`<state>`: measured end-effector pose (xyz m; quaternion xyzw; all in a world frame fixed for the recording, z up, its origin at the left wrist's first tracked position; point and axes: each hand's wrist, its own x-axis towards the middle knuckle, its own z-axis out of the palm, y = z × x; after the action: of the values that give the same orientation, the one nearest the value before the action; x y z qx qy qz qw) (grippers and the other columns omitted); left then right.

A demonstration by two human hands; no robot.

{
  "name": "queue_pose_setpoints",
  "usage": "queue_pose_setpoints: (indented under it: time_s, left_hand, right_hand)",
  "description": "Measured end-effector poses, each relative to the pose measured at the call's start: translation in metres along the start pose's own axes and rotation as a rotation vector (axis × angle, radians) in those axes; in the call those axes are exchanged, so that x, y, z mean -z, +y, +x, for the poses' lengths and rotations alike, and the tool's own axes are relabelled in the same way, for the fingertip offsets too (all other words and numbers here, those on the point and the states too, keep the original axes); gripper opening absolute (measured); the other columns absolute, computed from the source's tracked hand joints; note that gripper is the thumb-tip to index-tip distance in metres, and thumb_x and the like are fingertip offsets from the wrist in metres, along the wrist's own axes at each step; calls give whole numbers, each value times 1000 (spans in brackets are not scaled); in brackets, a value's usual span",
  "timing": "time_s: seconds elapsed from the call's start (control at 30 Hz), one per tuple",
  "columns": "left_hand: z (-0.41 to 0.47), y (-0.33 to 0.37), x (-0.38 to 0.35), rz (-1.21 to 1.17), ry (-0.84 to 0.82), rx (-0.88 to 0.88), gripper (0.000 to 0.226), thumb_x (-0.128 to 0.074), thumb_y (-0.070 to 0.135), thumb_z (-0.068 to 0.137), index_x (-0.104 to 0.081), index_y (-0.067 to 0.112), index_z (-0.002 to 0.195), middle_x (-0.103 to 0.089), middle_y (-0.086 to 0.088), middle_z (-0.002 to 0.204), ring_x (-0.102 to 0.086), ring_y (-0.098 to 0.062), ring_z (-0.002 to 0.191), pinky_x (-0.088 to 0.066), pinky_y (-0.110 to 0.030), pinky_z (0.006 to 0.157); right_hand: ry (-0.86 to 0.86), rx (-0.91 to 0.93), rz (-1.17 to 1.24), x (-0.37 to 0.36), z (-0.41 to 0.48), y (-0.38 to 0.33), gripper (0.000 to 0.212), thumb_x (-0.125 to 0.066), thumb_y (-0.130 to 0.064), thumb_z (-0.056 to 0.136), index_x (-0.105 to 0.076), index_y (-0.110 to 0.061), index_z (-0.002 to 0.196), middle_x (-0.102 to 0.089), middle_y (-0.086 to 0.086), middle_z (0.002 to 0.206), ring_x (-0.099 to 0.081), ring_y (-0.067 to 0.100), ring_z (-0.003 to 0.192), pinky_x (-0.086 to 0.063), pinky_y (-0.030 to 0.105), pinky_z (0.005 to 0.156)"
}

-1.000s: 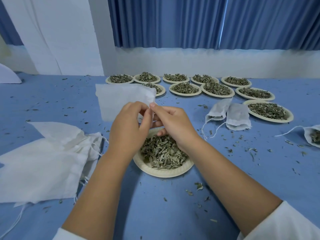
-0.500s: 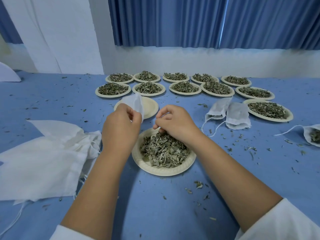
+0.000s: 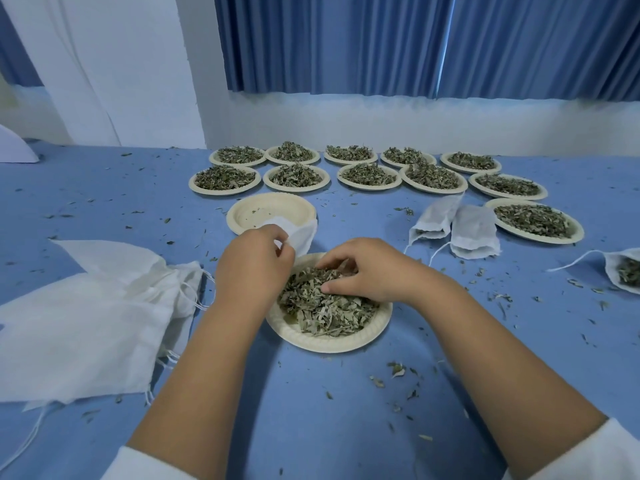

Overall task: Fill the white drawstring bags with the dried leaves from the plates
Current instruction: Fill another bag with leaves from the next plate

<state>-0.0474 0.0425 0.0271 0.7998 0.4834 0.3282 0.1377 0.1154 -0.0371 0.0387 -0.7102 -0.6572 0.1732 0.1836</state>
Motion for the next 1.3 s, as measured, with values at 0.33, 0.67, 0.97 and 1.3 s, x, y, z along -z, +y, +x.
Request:
queue_pose_setpoints:
  time_s: [0.33,0.67,0.97,1.3]
  left_hand:
    - [-3,4,-3,-18,-78,-47,9,-62,28,89,-71,27,92,-59,13,68,-62,-17,80,-45,-28,65]
    - [-2,1,3,7,-17,5,26,-61,26,91,-65,18,116,-62,6,84,-61,-20,89,-41,-29,69]
    - [-4,4,2,-3,-10,-14,14,-58,21,90,-72,21,91,-65,4,79,-61,-21,79,-42,-28,61]
    - [-4,11,2,-231,-44,-16,26,-64,21,87,-56,36,67,-56,16,66,-51,1,62,-31,-15,52]
  right_hand:
    - [-24,23,14,-8,0,-3,47,-75,-45,80,-63,-35,124,-62,-10,125,-55,8,114,-44,26,96]
    - [120,58,4,-15,4,-3,32,-77,-33,82,-69,-29,113,-52,-16,91,-49,2,81,-36,16,65]
    - [189,82,349,9,-3,-4,20,-79,-20,80,-66,-35,80,-63,-25,63,-54,-8,58,-40,7,59]
    - [127,-19,1051,15,-4,-5,18,-70,-8,87,-66,-25,94,-69,-13,70,-62,3,65,-37,15,47]
